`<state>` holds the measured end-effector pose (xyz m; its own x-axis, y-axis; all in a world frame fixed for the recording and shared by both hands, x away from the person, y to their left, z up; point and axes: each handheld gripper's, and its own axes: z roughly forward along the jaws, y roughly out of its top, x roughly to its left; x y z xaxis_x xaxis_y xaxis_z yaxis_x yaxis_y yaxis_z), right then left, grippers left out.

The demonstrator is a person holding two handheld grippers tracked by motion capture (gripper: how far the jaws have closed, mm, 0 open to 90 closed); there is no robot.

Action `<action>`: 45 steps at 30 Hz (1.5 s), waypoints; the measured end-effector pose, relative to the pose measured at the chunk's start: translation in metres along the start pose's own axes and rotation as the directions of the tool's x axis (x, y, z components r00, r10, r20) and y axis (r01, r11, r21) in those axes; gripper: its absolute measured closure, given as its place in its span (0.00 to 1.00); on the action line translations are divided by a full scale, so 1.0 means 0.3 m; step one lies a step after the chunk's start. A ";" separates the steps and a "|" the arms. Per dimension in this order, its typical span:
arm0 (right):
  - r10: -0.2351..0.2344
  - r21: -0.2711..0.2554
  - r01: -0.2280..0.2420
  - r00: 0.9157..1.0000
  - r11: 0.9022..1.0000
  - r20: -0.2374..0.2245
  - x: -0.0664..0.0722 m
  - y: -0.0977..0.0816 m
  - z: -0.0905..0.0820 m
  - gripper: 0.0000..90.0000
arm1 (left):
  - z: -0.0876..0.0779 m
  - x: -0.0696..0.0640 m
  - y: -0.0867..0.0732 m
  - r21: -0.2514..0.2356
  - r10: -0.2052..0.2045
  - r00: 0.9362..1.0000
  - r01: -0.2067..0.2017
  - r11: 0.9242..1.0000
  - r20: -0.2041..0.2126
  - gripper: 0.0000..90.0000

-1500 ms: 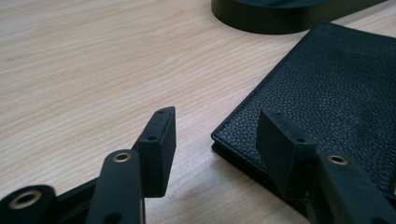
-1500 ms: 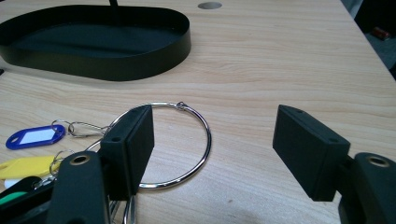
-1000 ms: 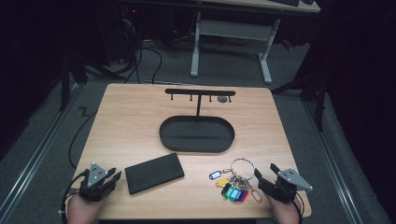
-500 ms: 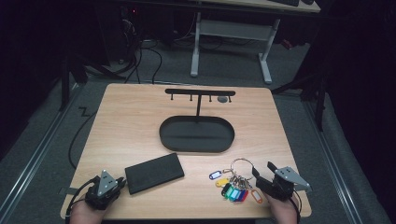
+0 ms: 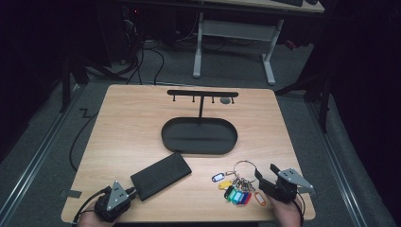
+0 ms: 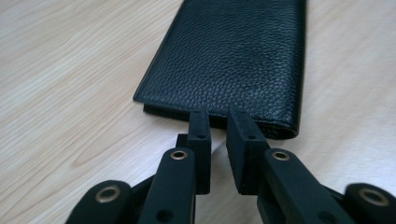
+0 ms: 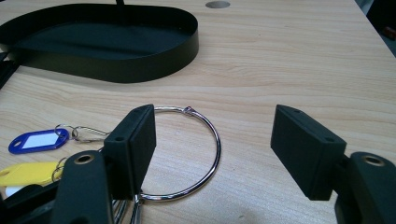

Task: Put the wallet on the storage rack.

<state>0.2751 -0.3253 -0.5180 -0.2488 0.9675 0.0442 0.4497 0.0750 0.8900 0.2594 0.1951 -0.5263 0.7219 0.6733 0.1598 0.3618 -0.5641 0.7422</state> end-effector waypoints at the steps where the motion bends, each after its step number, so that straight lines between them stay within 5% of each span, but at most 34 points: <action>1: 0.001 0.000 -0.001 1.000 1.000 -0.001 0.000 0.000 0.000 0.35 | -0.001 -0.008 0.003 -0.005 0.003 1.000 -0.003 1.000 0.013 0.87; 6: 0.011 0.005 -0.011 1.000 1.000 -0.002 -0.001 -0.001 0.001 0.35 | -0.010 -0.017 0.013 -0.015 -0.005 0.999 0.006 1.000 0.033 0.81; 10: 0.027 0.011 -0.027 1.000 1.000 -0.010 -0.004 -0.004 -0.002 0.35 | -0.025 0.007 0.017 -0.052 -0.032 0.999 0.032 0.998 0.008 0.76; 15: 0.029 0.011 -0.029 1.000 1.000 -0.002 -0.011 -0.012 -0.022 0.35 | -0.023 0.031 0.033 -0.100 -0.045 0.999 0.048 0.994 0.026 0.70; 23: 0.046 0.027 -0.047 0.998 0.999 0.045 -0.041 -0.053 -0.094 0.35 | 0.062 0.012 0.122 -0.136 0.048 0.989 -0.029 0.990 0.141 0.66; 30: 0.042 0.043 -0.045 0.997 0.998 0.064 -0.042 -0.076 -0.125 0.35 | 0.137 -0.012 0.199 -0.107 0.076 0.986 -0.060 0.992 0.150 0.55; 34: 0.029 0.054 -0.032 0.998 0.998 0.058 -0.034 -0.078 -0.123 0.35 | 0.181 -0.045 0.244 -0.067 0.131 0.982 -0.123 0.990 0.136 0.53; 35: 0.029 0.052 -0.032 0.998 0.998 0.054 -0.036 -0.077 -0.119 0.35 | 0.205 -0.060 0.268 -0.039 0.167 0.973 -0.163 0.986 0.161 0.53; 41: 0.030 0.056 -0.033 0.999 0.998 0.044 -0.041 -0.070 -0.096 0.35 | 0.250 -0.083 0.316 -0.025 0.201 0.969 -0.200 0.980 0.144 0.49; 43: 0.023 0.059 -0.025 0.999 0.998 0.043 -0.039 -0.064 -0.087 0.35 | 0.264 -0.104 0.317 -0.004 0.246 0.962 -0.248 0.969 0.117 0.49; 45: 0.016 0.056 -0.018 0.999 0.998 0.038 -0.033 -0.058 -0.082 0.35 | 0.279 -0.136 0.303 0.026 0.314 0.947 -0.317 0.948 0.070 0.48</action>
<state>0.2486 -0.3420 -0.5229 -0.2087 0.9771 0.0413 0.5017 0.0707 0.8622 0.3120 0.0764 -0.5199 0.8386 0.4264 0.3390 0.1296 -0.7606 0.6362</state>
